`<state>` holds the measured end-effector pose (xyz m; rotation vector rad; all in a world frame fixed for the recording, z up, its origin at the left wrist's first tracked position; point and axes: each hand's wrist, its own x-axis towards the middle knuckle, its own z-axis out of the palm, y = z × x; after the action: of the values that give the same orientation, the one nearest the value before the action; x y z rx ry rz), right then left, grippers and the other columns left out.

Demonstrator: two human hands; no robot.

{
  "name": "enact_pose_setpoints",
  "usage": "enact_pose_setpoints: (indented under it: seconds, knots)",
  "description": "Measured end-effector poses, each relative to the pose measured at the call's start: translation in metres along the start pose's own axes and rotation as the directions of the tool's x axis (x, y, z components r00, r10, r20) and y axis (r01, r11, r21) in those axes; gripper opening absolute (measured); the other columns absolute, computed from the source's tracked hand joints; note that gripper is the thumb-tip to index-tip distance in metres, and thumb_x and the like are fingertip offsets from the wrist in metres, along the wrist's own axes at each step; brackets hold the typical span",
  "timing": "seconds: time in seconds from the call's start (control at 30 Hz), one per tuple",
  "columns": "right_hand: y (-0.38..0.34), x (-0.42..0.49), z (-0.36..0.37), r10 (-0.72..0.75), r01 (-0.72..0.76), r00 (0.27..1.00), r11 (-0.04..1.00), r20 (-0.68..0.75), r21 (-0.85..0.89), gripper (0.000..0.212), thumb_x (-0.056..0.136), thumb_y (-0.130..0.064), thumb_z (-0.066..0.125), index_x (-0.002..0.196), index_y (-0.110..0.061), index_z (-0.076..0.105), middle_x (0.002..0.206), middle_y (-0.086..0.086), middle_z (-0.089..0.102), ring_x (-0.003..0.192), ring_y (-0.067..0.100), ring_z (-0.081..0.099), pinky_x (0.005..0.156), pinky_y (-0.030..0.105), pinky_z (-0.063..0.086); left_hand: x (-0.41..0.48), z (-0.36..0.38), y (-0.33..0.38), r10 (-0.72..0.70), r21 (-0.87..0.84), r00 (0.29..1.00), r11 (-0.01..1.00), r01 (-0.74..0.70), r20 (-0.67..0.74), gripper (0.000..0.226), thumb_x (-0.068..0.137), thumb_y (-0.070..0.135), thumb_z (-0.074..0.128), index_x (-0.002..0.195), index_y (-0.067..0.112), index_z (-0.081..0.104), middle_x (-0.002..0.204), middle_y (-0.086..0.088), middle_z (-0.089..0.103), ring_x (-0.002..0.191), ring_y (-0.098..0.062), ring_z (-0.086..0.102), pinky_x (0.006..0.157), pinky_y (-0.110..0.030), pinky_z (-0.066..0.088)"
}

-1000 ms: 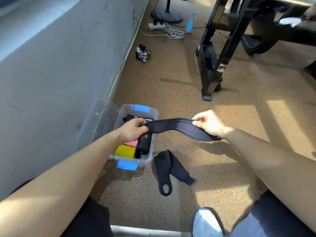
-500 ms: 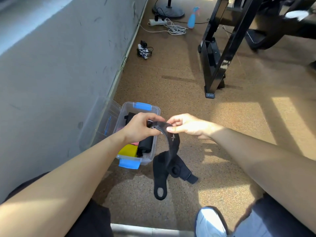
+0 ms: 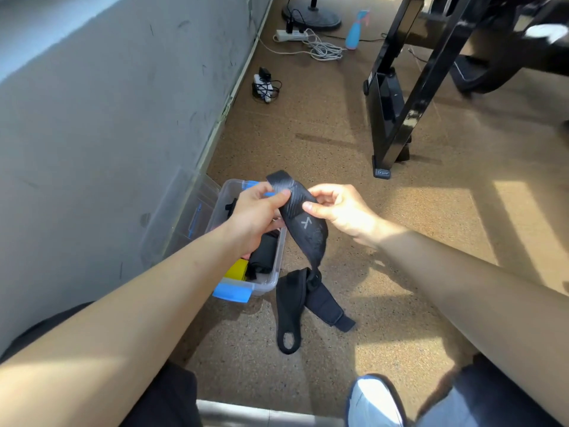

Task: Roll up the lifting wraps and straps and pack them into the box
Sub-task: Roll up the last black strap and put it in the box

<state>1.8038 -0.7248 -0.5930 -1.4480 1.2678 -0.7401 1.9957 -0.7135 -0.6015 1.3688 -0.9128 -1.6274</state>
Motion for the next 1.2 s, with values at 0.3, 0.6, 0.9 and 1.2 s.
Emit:
enact_pose_setpoints:
  seconds: [0.3, 0.6, 0.9, 1.2]
  knots:
    - [0.084, -0.020, -0.010, 0.366, -0.335, 0.931, 0.841, -0.011, -0.424, 0.022, 0.090, -0.021, 0.077, 0.111, -0.015, 0.071, 0.105, 0.002, 0.070, 0.100, 0.017, 0.067, 0.095, 0.033, 0.053, 0.027, -0.041, -0.004, 0.165, 0.265, 0.975, 0.956, -0.123, -0.145, 0.028, 0.089, 0.023, 0.071, 0.094, 0.002, 0.052, 0.084, -0.014, 0.057, 0.077, -0.025, 0.059, 0.070, -0.049, 0.052]
    - [0.183, -0.073, -0.012, 0.760, -0.593, 0.649, 0.483, -0.027, -0.644, 0.035, 0.089, -0.037, 0.077, 0.114, -0.022, 0.057, 0.109, 0.003, 0.061, 0.100, 0.024, 0.065, 0.089, 0.041, 0.059, 0.063, -0.026, -0.023, 0.194, 0.315, 0.978, 0.935, -0.161, -0.075, 0.020, 0.089, 0.032, 0.069, 0.088, 0.023, 0.051, 0.084, -0.013, 0.057, 0.082, -0.021, 0.057, 0.079, -0.056, 0.057]
    - [0.183, -0.080, 0.006, 0.794, -0.611, 0.580, 0.571, 0.180, -0.548, 0.035, 0.092, 0.009, 0.065, 0.112, -0.019, 0.072, 0.115, 0.013, 0.069, 0.098, 0.018, 0.071, 0.088, 0.026, 0.060, 0.060, -0.008, -0.036, 0.127, 0.319, 0.989, 0.937, -0.143, 0.071, 0.020, 0.101, 0.018, 0.063, 0.091, 0.018, 0.046, 0.084, -0.013, 0.056, 0.080, -0.020, 0.054, 0.068, -0.034, 0.044]
    - [0.179, -0.084, 0.033, 0.602, -0.479, 0.792, 0.715, 0.100, -0.508, 0.014, 0.082, -0.012, 0.085, 0.093, -0.015, 0.077, 0.088, -0.003, 0.071, 0.094, 0.016, 0.069, 0.084, 0.021, 0.053, 0.054, -0.008, -0.031, 0.116, 0.304, 0.990, 0.943, -0.135, 0.078, 0.016, 0.101, 0.020, 0.064, 0.099, 0.016, 0.048, 0.096, -0.018, 0.063, 0.088, -0.024, 0.063, 0.073, -0.036, 0.048]
